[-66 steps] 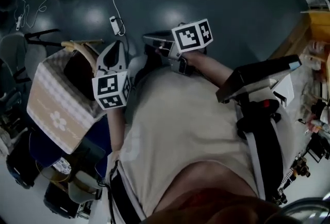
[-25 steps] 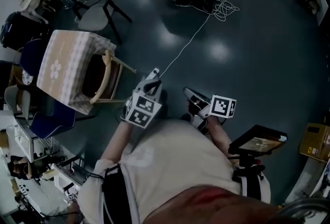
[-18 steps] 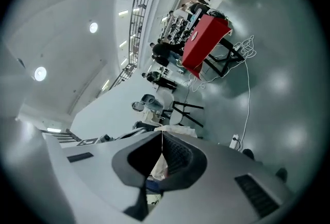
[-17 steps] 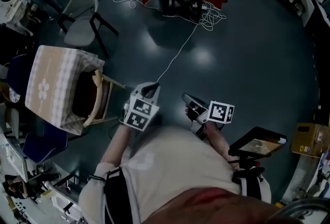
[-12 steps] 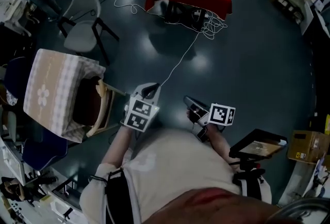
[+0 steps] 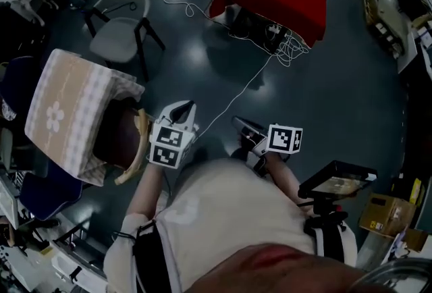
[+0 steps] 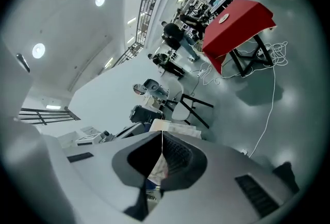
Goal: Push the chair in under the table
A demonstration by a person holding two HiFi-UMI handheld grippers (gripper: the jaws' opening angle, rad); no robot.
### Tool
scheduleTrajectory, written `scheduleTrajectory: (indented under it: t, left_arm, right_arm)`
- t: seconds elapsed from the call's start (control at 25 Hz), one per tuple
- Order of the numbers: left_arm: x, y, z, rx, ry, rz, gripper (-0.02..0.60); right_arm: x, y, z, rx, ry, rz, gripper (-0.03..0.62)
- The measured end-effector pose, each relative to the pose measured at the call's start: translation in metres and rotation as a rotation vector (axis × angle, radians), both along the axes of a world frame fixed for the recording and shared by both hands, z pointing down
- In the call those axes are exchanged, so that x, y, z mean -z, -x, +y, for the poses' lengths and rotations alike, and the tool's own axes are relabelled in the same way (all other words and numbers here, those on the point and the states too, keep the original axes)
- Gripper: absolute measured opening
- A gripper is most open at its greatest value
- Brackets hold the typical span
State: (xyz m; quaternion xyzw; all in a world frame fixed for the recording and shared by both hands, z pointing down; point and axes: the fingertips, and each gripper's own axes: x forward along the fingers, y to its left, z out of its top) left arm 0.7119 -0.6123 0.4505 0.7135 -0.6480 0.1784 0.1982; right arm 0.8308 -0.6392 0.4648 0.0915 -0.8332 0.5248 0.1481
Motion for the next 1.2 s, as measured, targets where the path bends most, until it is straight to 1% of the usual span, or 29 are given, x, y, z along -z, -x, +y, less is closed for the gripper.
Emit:
scheduleTrajectory:
  t: [0.12, 0.24, 0.4, 0.56, 0.64, 0.72, 0.8, 0.92, 1.0, 1.08, 1.2]
  left_arm:
    - [0.0, 0.014, -0.005, 0.037, 0.004, -0.007, 0.008]
    - [0.001, 0.029, -0.023, 0.086, 0.008, -0.022, 0.008]
    - [0.002, 0.035, -0.06, 0.172, 0.023, -0.036, 0.008]
    - [-0.005, 0.032, -0.118, 0.243, 0.068, -0.033, 0.008]
    - [-0.004, 0.026, -0.155, 0.248, 0.082, -0.051, 0.008]
    - [0.002, 0.018, -0.192, 0.233, 0.087, -0.089, 0.008]
    - [0.009, 0.007, -0.227, 0.213, 0.083, -0.117, 0.008]
    - [0.016, -0.008, -0.271, 0.202, 0.081, -0.143, 0.008]
    - [0.014, -0.019, -0.288, 0.191, 0.107, -0.164, 0.008]
    - [0.007, -0.027, -0.297, 0.174, 0.144, -0.182, 0.008]
    - [-0.003, -0.023, -0.304, 0.183, 0.194, -0.19, 0.008]
  right_arm:
    - [-0.003, 0.021, -0.007, 0.043, 0.02, -0.01, 0.011]
    - [-0.007, 0.039, -0.034, 0.081, 0.038, -0.024, 0.011]
    - [-0.009, 0.051, -0.082, 0.164, 0.043, -0.045, 0.011]
    - [-0.007, 0.05, -0.151, 0.191, 0.046, -0.081, 0.011]
    - [-0.006, 0.044, -0.187, 0.186, 0.071, -0.101, 0.011]
    - [-0.004, 0.036, -0.224, 0.169, 0.097, -0.116, 0.011]
    - [-0.001, 0.027, -0.259, 0.167, 0.084, -0.116, 0.011]
    - [0.002, 0.019, -0.301, 0.204, 0.039, -0.111, 0.011]
    - [0.004, 0.019, -0.318, 0.225, 0.042, -0.123, 0.011]
    - [0.007, 0.021, -0.326, 0.242, 0.073, -0.146, 0.011]
    - [0.004, 0.03, -0.333, 0.268, 0.122, -0.156, 0.011]
